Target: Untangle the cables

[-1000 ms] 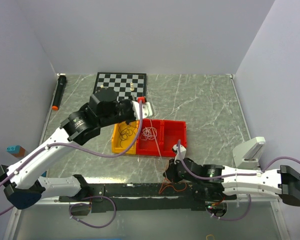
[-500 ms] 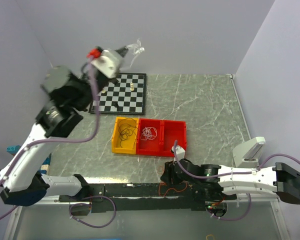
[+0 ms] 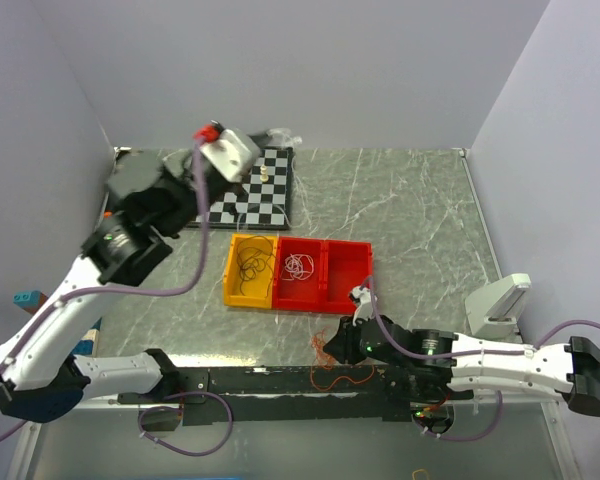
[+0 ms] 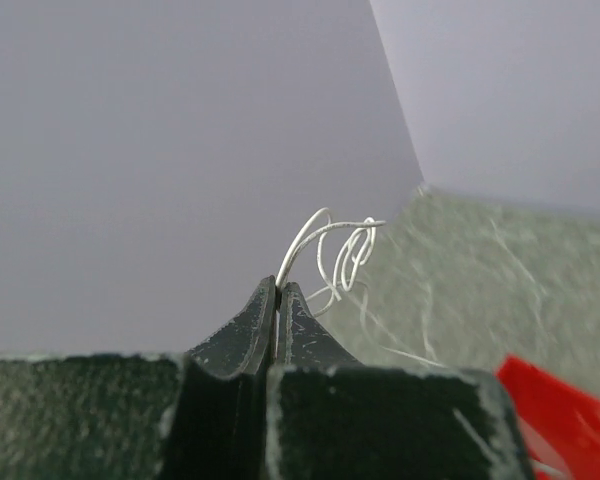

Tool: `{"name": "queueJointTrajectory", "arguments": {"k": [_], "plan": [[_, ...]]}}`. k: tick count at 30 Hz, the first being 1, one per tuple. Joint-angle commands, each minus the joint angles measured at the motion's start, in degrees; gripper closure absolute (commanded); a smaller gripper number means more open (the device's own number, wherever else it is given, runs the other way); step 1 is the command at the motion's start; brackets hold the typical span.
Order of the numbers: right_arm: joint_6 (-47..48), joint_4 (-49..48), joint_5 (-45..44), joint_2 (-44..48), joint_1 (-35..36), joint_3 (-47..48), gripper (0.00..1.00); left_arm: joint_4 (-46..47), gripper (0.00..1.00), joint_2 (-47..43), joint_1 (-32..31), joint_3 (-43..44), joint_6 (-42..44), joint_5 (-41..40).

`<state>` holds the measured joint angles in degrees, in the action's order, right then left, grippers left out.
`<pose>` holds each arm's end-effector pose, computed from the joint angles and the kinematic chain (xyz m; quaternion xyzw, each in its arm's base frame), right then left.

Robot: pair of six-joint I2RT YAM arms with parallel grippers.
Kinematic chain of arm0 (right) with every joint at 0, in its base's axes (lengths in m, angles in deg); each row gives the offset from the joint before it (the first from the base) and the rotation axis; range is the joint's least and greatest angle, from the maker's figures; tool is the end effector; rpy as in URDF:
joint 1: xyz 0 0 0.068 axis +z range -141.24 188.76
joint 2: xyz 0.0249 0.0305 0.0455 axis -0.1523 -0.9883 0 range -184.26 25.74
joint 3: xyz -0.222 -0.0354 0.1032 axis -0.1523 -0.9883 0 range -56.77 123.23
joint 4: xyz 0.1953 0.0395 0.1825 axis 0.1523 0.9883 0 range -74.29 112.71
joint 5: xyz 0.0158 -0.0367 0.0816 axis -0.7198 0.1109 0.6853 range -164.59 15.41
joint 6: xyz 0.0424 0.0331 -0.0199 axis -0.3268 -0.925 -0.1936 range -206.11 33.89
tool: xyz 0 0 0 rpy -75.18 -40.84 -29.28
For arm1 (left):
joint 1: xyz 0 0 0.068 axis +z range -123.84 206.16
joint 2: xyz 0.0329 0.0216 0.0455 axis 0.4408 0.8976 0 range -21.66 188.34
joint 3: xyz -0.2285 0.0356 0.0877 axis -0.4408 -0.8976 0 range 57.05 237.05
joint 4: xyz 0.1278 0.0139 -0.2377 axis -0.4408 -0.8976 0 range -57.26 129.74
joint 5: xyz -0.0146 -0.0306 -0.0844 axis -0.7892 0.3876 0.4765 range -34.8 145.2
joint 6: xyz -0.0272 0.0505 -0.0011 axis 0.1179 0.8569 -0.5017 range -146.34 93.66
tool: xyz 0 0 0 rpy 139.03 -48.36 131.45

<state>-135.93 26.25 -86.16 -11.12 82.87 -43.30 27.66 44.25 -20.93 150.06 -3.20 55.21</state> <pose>0.0574 0.1723 0.1466 -0.1384 0.8684 0.3710 0.2983 0.1586 -0.1706 0.5294 0.3501 0.4979 -0.1646 0.7761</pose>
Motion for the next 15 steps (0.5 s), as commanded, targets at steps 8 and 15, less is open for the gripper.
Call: {"name": "queueJointTrajectory", "arguments": {"k": [8, 15], "plan": [[1.0, -1.0, -1.0, 2.5, 0.3, -0.5, 0.8, 1.1, 0.99, 0.4, -0.4, -15.1, -3.0, 4.2], [0.9, -0.4, -1.7, 3.6, 0.3, -1.1, 0.82, 3.4, 0.99, 3.3, -0.4, -20.9, -3.0, 5.4]]}}
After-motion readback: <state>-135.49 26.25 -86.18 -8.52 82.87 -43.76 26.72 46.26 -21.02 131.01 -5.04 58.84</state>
